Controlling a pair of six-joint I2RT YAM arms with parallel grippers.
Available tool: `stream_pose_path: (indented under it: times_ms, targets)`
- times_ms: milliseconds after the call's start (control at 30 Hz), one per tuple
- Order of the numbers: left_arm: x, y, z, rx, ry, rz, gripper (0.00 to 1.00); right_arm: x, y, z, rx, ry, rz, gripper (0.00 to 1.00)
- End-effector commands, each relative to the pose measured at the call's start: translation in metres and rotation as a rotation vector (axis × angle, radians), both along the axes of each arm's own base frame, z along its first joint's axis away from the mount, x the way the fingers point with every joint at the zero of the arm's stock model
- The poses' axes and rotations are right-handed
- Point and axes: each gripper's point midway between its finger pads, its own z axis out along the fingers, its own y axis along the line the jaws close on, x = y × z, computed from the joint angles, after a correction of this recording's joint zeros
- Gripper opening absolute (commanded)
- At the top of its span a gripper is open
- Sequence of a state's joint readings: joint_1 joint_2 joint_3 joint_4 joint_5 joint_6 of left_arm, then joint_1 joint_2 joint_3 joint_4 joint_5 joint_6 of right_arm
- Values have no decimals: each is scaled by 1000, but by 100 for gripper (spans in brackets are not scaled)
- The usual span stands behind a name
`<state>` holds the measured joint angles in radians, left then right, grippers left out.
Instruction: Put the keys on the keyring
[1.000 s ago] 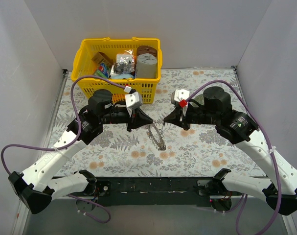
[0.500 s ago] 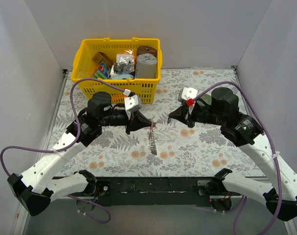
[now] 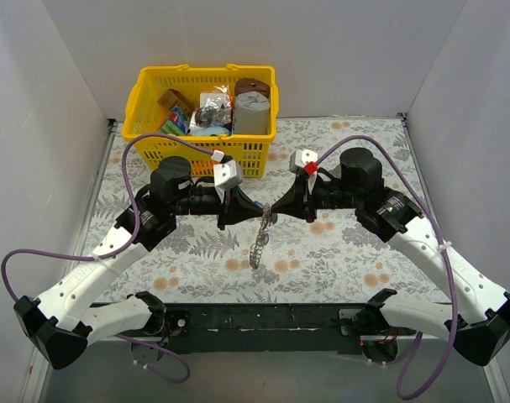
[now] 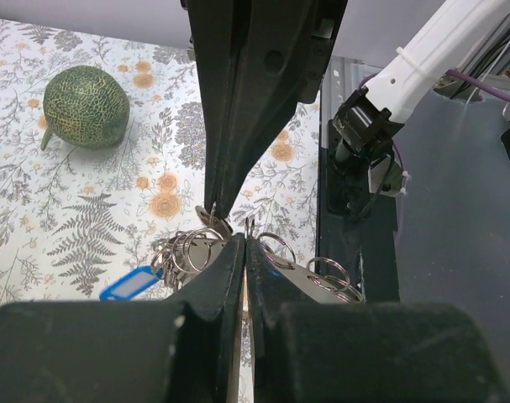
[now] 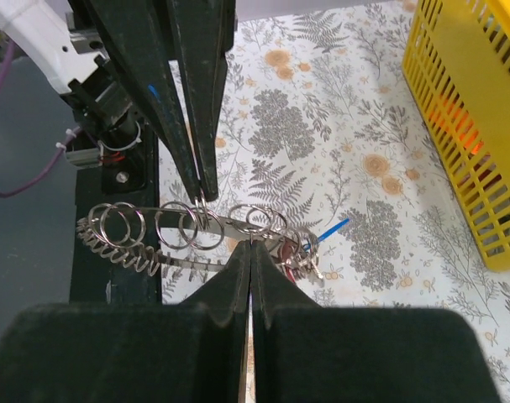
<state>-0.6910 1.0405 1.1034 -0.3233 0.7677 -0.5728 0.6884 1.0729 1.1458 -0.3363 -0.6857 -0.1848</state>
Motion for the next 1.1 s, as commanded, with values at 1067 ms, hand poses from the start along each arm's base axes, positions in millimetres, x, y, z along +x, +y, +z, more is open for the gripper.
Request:
stream_pose_path:
  times_ms: [1067]
  targets:
    - [3,-3,25,-116,-44,25,0,-24,-9,33,151,-53,19,1]
